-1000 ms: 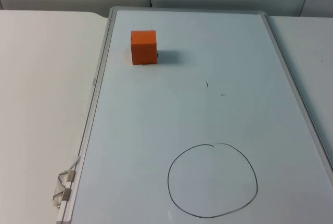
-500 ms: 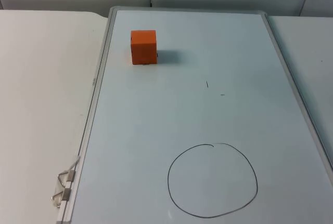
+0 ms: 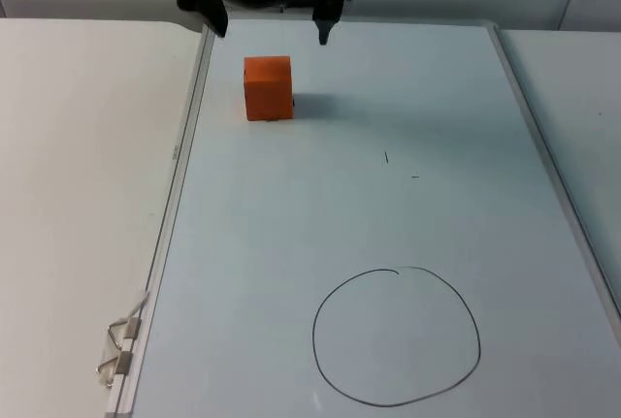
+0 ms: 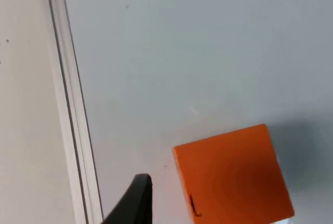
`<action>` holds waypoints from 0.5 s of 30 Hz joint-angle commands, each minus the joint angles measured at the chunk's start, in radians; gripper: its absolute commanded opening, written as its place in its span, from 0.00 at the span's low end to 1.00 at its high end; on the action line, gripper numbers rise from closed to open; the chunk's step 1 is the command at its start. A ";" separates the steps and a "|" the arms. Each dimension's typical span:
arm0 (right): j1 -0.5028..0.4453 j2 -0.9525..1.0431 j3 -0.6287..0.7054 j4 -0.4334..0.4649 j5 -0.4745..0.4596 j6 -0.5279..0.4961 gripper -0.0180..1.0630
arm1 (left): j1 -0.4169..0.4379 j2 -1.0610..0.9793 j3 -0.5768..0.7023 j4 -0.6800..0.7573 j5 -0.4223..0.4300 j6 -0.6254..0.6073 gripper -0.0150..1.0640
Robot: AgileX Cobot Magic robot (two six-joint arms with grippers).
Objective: Pick up one cube with the left hand and another cube with the right hand. First place the cube in the right hand at the target position, then stack the cube in the left hand on top.
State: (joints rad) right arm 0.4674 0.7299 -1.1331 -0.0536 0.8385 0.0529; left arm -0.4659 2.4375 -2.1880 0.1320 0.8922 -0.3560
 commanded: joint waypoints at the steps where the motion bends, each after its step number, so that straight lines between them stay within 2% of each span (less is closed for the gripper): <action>1: -0.001 -0.004 0.005 0.003 -0.001 -0.015 0.01 | -0.002 0.020 -0.009 0.009 -0.007 -0.021 0.98; 7: -0.001 -0.004 0.005 0.003 0.012 -0.018 0.01 | -0.002 0.058 -0.009 0.009 -0.057 -0.022 0.98; 15: -0.001 -0.004 0.005 0.003 0.028 -0.029 0.01 | 0.010 0.093 -0.009 -0.003 -0.056 -0.036 0.98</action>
State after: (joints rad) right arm 0.4674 0.7299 -1.1331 -0.0536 0.8708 0.0374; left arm -0.4606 2.5253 -2.1880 0.1367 0.8470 -0.3735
